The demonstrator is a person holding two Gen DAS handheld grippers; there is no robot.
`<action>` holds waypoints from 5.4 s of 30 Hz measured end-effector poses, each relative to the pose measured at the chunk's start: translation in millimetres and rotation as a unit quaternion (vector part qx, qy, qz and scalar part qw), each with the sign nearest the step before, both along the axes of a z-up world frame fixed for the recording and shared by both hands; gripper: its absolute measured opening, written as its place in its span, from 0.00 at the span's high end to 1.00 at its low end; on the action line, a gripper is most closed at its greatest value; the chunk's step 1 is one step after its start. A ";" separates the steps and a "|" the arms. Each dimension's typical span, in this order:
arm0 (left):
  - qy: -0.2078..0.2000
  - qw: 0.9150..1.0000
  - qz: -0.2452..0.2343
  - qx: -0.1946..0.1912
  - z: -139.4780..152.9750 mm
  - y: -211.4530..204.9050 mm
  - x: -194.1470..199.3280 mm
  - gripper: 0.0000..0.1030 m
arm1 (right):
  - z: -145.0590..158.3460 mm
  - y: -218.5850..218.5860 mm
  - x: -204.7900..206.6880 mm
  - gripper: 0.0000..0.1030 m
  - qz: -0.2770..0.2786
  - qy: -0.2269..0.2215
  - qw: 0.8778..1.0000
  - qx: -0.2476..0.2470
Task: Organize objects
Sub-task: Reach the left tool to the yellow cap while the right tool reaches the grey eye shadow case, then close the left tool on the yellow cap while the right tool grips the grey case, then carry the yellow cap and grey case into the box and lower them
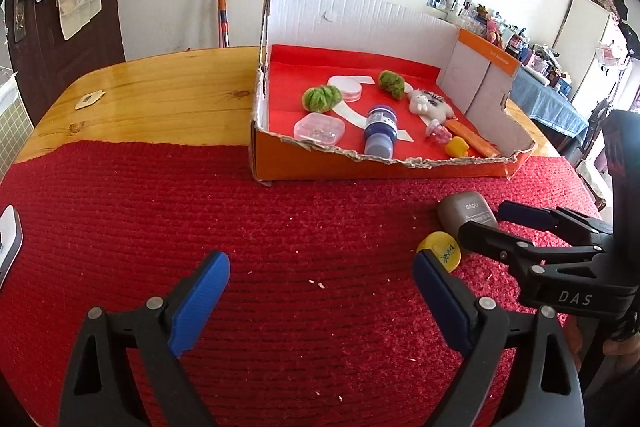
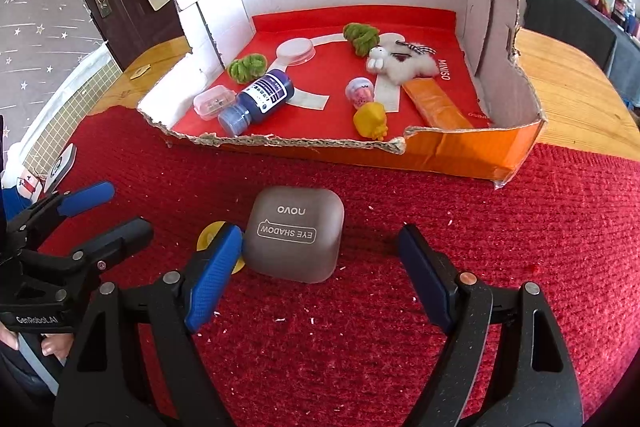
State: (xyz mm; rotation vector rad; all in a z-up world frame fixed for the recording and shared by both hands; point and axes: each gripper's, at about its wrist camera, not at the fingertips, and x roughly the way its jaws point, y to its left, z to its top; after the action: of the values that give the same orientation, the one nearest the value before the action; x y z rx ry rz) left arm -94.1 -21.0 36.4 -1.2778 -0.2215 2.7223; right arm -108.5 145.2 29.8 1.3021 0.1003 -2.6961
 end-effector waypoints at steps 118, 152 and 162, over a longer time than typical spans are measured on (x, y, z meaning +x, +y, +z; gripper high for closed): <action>0.050 0.985 -0.160 0.030 33.4 32.1 12.2 0.69 | 36.4 -15.2 34.1 0.49 0.175 0.062 0.982 0.027; -0.041 0.984 -0.175 0.004 35.9 16.7 -136.0 0.69 | 32.7 -7.3 -169.0 0.49 0.055 -0.103 0.993 0.019; -0.066 0.984 -0.168 -0.008 29.0 16.5 -147.4 0.69 | 27.5 -2.2 -174.5 0.49 0.046 -0.124 0.991 0.019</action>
State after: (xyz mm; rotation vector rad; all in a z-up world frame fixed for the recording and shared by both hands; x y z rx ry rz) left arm -241.5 -4.6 65.4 -1.3603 0.0068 2.3651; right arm -283.0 143.1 57.3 1.5890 0.1782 -2.4468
